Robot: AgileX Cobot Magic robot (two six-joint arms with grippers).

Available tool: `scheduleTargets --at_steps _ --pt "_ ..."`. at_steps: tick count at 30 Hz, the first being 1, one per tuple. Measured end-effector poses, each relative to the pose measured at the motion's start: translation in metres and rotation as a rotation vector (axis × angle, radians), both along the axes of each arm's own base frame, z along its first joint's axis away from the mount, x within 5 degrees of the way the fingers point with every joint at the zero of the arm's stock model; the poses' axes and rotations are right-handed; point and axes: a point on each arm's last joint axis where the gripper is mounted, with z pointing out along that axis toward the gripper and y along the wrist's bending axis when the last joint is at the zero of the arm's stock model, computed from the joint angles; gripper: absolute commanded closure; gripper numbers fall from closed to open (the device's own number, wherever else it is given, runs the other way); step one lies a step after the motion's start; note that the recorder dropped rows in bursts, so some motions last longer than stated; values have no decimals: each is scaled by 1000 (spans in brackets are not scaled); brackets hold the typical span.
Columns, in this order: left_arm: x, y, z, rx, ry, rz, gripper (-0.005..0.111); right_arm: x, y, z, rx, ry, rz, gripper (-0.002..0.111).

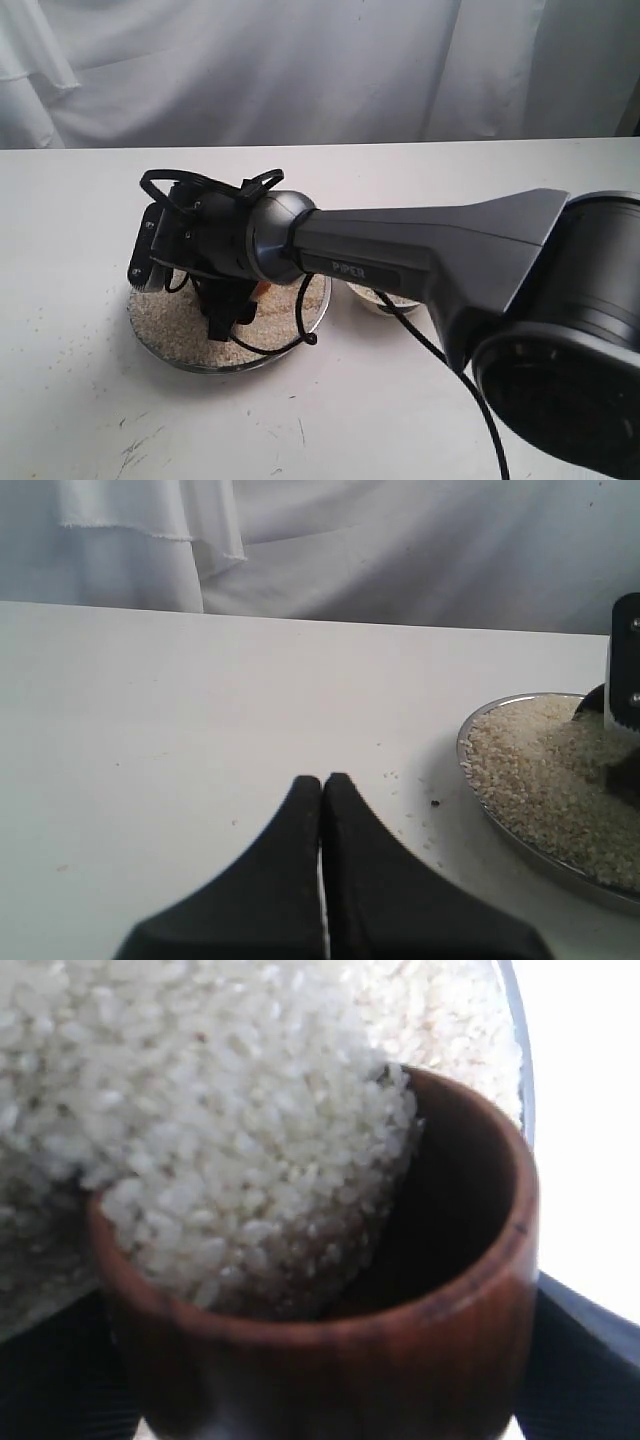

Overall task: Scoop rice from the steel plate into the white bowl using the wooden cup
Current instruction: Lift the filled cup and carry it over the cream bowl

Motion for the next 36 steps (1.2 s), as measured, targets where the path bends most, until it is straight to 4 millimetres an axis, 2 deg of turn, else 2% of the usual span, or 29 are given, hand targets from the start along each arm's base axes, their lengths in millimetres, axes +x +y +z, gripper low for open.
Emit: scheduleTargets --at_steps 4,12,22,26,31,36 --pt "0 0 0 0 0 0 107 0 -4 6 20 -1 -9 108" --pt "0 0 0 0 0 0 107 -7 -16 6 46 18 -14 108" --pt "0 0 0 0 0 0 107 -6 -38 23 266 13 -98 108" --pt "0 0 0 0 0 0 107 -10 -59 23 308 18 -102 108" --pt "0 0 0 0 0 0 107 -19 -87 39 421 18 -124 108" --pt "0 0 0 0 0 0 107 -26 -135 63 452 -51 -145 108"
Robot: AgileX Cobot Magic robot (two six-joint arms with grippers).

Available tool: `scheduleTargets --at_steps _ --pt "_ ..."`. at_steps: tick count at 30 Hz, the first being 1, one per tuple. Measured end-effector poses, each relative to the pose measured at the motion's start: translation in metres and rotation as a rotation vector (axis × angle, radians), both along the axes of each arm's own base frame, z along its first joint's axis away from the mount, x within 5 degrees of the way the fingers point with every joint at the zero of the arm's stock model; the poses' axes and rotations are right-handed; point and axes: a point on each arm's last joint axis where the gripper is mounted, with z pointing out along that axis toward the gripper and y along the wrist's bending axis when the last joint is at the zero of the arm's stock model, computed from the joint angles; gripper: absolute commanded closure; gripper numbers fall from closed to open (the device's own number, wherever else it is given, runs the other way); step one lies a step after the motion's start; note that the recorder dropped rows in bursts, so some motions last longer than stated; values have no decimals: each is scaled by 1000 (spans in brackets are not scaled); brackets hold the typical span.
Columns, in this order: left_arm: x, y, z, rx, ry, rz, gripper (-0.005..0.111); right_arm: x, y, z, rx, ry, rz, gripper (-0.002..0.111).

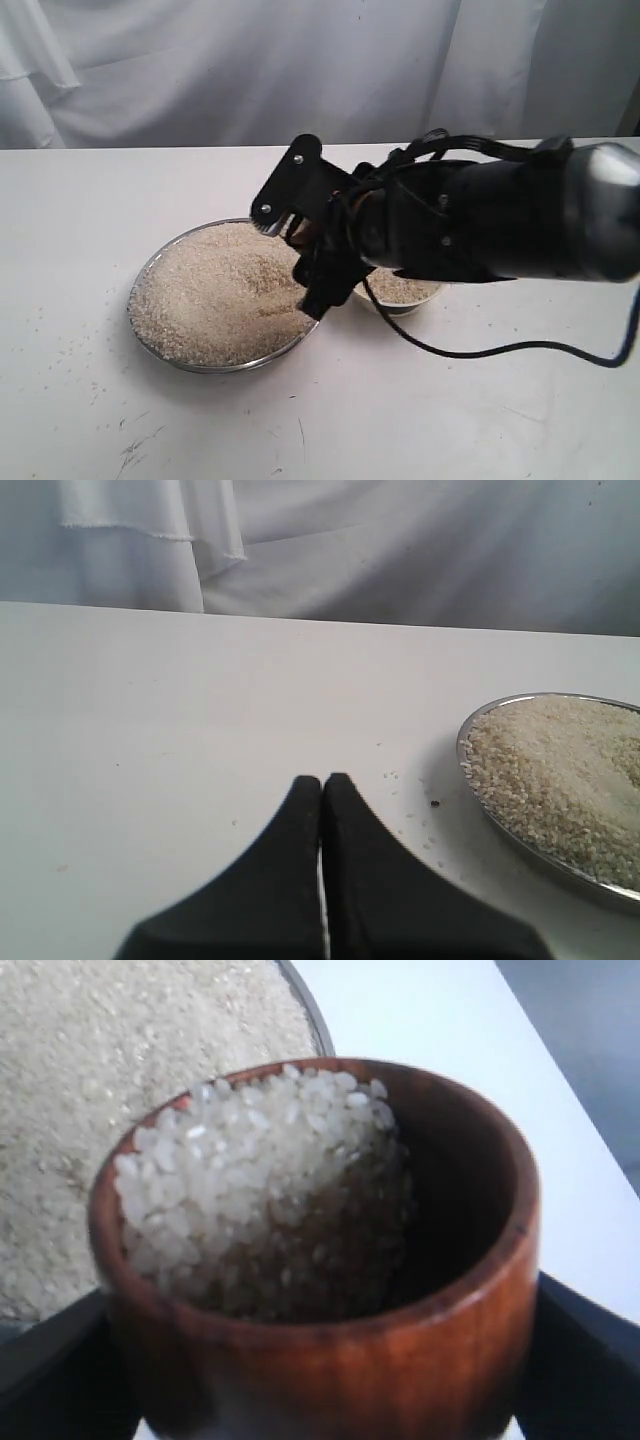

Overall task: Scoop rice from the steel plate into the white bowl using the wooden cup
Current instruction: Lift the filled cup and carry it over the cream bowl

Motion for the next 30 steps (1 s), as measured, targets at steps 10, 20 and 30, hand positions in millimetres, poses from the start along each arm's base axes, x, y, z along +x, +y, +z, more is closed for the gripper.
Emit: scheduleTargets --at_steps 10,20,30 --pt "0 0 0 0 0 0 107 12 -78 3 -162 -54 -123 108" --pt "0 0 0 0 0 0 107 36 -84 10 -485 -123 -76 108" --pt "0 0 0 0 0 0 107 44 -67 1 -619 -106 16 108"
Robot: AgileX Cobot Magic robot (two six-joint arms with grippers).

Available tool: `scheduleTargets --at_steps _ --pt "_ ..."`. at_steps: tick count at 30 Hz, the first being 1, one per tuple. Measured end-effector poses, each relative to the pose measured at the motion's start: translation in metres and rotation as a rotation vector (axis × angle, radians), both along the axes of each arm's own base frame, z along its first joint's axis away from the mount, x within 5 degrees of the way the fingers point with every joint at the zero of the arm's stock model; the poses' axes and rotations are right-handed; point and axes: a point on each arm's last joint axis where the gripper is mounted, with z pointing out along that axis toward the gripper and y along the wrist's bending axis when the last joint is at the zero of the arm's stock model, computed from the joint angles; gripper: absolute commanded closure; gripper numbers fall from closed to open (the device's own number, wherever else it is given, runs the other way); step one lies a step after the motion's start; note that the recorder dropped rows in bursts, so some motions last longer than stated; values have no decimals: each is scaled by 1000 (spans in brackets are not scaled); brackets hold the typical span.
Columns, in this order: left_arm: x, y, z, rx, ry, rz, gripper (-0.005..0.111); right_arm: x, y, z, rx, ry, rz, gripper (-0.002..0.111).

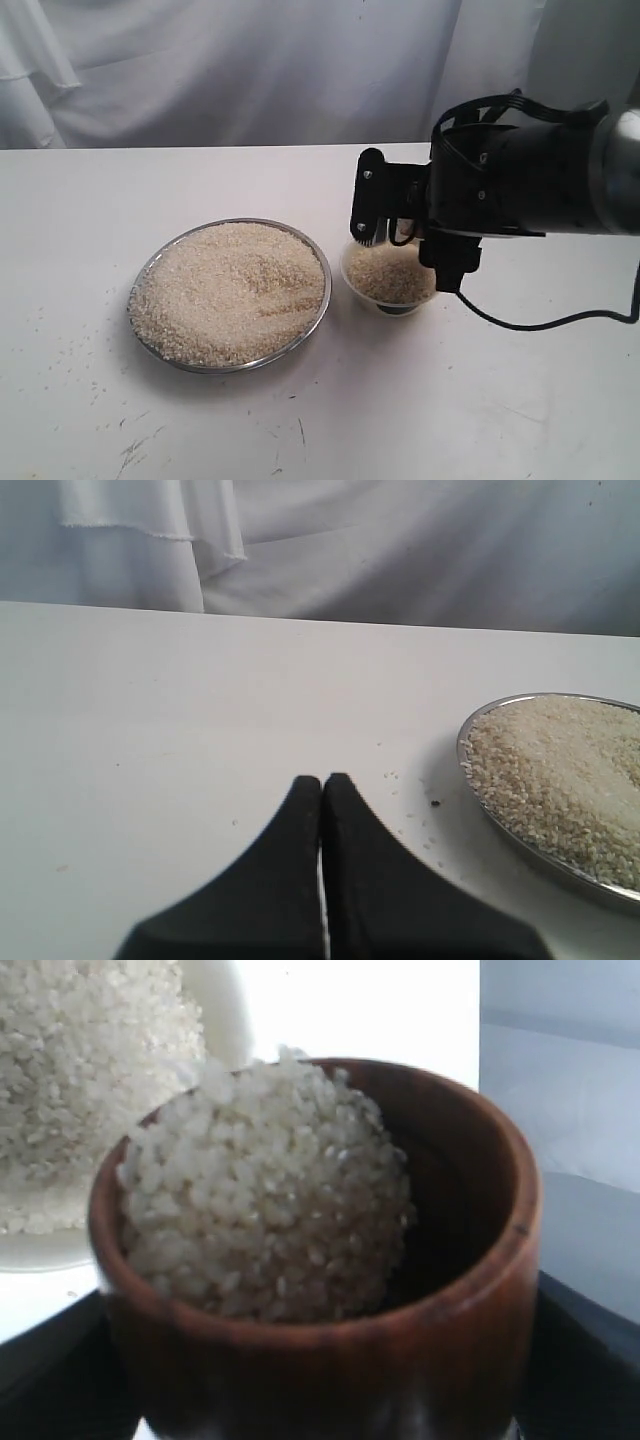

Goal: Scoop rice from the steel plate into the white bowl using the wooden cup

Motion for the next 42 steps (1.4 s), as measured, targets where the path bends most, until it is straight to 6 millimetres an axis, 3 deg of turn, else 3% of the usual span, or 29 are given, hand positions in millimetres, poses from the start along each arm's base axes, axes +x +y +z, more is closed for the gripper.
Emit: scheduleTargets --at_steps 9,23,42 --pt "0 0 0 0 0 0 107 -2 10 -25 -86 52 47 108" --pt "0 0 0 0 0 0 107 14 20 -28 -175 7 87 108" --pt "0 0 0 0 0 0 107 13 16 -33 -249 5 118 108"
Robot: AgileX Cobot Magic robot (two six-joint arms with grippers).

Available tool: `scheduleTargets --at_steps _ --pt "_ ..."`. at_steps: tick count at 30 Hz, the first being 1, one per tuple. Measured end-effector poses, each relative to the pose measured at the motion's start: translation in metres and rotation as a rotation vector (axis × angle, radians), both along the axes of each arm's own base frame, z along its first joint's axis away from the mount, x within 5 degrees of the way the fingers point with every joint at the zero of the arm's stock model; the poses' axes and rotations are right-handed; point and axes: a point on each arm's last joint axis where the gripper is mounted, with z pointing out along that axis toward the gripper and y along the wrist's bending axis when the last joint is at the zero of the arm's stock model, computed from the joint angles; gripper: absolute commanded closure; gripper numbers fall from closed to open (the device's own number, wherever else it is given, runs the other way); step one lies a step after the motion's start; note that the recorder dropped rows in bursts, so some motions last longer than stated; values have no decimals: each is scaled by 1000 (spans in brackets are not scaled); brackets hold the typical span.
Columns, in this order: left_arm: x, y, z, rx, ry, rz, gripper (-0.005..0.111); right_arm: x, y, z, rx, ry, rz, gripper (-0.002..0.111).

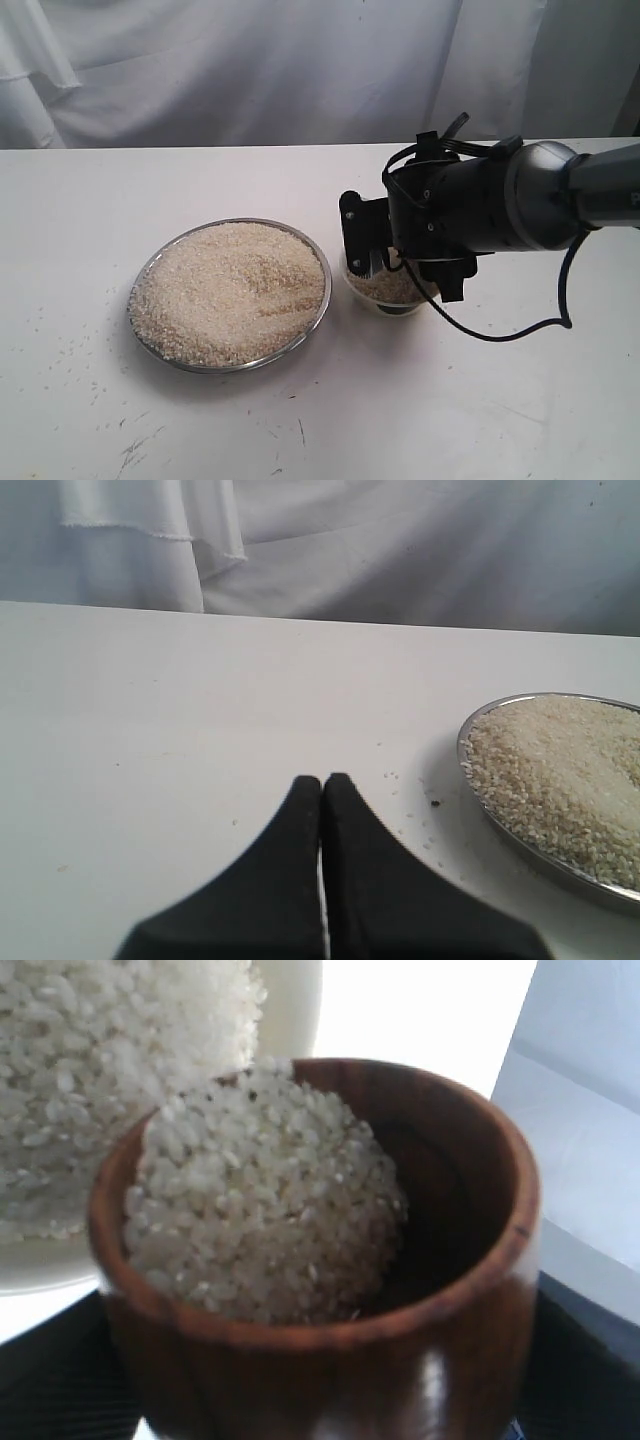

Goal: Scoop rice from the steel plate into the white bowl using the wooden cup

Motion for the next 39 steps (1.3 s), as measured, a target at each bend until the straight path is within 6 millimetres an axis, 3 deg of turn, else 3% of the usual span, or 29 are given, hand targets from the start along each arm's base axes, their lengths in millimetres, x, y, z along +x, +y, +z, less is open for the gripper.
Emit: scheduleTargets --at_steps 39 --pt "0 0 0 0 0 0 107 -3 1 1 -148 -38 98 108"
